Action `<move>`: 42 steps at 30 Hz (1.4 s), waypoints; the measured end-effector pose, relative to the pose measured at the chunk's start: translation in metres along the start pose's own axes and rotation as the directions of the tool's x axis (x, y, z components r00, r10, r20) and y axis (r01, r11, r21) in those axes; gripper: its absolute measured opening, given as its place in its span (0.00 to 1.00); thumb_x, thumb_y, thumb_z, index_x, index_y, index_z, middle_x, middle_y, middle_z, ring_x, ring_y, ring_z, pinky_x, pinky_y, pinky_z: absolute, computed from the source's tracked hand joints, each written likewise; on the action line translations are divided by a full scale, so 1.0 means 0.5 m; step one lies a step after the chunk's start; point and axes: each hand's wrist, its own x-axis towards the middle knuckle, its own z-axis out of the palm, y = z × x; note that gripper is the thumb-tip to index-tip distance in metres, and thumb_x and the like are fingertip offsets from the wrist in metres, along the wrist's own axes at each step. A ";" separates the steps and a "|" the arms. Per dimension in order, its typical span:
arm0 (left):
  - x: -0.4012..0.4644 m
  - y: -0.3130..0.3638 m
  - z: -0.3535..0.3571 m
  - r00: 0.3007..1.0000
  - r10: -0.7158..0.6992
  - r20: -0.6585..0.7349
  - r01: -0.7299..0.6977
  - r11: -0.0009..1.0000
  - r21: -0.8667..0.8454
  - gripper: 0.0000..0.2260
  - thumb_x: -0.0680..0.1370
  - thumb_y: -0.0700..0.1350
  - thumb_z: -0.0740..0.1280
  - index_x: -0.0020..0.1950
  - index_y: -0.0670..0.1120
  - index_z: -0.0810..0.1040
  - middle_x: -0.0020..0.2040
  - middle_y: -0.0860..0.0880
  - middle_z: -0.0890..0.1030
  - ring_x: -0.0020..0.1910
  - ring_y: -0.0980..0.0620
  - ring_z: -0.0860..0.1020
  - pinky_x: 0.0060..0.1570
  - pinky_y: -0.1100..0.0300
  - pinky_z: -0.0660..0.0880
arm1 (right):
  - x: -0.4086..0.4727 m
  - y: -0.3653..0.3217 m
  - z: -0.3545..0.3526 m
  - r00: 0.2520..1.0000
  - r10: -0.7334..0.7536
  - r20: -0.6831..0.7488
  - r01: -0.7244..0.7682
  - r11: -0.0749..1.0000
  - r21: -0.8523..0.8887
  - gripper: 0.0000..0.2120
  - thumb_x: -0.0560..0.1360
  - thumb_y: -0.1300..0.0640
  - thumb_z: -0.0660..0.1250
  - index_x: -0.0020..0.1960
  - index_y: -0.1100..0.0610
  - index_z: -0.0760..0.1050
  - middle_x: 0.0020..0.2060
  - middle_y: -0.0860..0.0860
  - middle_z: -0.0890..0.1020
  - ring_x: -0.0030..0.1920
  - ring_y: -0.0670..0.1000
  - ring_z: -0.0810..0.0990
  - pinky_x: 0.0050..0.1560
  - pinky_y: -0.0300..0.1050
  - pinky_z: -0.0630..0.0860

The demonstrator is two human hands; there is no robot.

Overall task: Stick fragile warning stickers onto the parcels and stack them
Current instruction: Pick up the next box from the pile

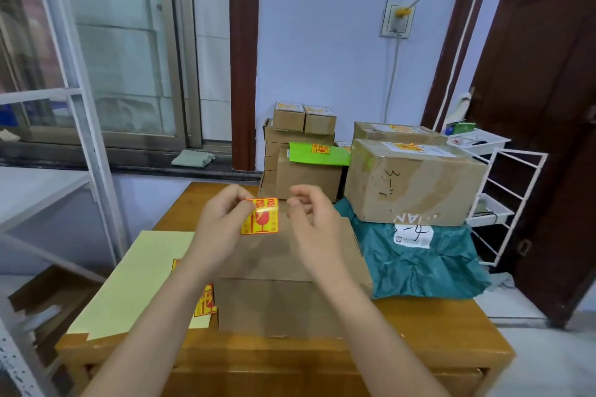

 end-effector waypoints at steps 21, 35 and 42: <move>0.064 -0.105 0.095 0.923 -0.271 0.274 0.225 0.956 0.189 0.10 0.82 0.47 0.59 0.43 0.47 0.74 0.41 0.49 0.80 0.43 0.53 0.77 0.47 0.57 0.71 | 0.073 0.160 -0.068 0.930 0.214 0.298 -0.166 0.970 -0.179 0.07 0.78 0.59 0.65 0.46 0.63 0.77 0.41 0.52 0.79 0.37 0.41 0.73 0.39 0.28 0.70; 0.065 -0.102 0.102 0.941 -0.200 0.272 0.129 0.958 0.258 0.06 0.80 0.45 0.63 0.44 0.48 0.75 0.42 0.51 0.79 0.41 0.57 0.76 0.38 0.66 0.68 | 0.082 0.178 -0.060 0.922 0.251 0.295 -0.163 0.943 -0.290 0.09 0.77 0.57 0.65 0.44 0.63 0.78 0.44 0.56 0.82 0.47 0.52 0.79 0.52 0.47 0.74; 0.064 -0.105 0.100 0.937 -0.198 0.287 0.146 0.970 0.194 0.06 0.80 0.43 0.63 0.44 0.47 0.75 0.41 0.50 0.80 0.39 0.57 0.76 0.42 0.61 0.73 | 0.079 0.173 -0.063 0.914 0.266 0.306 -0.218 0.959 -0.181 0.07 0.78 0.58 0.65 0.41 0.57 0.74 0.46 0.58 0.82 0.44 0.48 0.78 0.47 0.42 0.76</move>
